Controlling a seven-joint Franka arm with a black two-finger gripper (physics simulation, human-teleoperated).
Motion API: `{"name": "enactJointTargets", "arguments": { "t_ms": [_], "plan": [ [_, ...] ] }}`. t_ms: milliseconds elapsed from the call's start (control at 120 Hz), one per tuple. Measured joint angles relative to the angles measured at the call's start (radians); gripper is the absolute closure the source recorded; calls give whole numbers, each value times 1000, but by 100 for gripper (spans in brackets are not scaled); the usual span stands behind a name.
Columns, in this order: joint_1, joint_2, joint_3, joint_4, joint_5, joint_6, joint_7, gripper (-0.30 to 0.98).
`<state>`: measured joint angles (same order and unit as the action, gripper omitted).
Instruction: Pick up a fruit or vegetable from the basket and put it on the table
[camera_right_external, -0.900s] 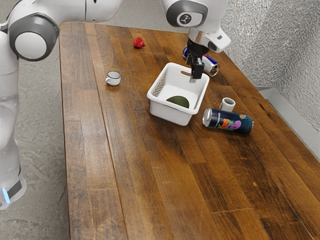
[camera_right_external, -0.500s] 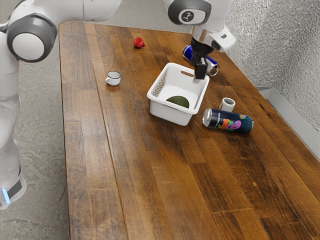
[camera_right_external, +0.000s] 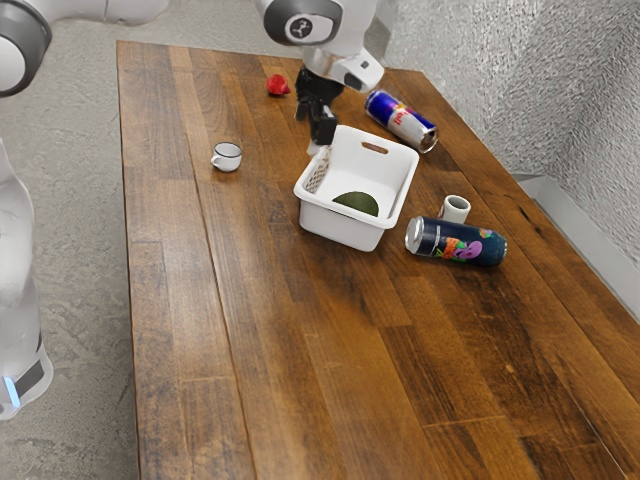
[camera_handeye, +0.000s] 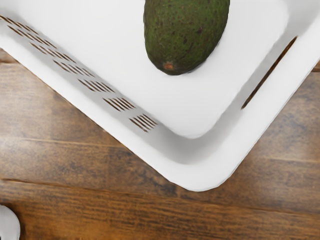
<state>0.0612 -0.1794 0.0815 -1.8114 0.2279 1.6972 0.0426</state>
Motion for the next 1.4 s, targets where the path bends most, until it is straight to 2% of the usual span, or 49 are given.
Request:
{"name": "enactJointTargets", "arguments": {
  "t_ms": [150, 517, 950, 1400],
  "plan": [
    [77, 72, -90, 81, 20, 24, -13, 0],
    [359, 257, -299, 237, 58, 34, 54, 0],
    [470, 409, -489, 337, 74, 21, 122, 0],
    [552, 513, -603, 396, 85, 18, 154, 0]
  ]
}}
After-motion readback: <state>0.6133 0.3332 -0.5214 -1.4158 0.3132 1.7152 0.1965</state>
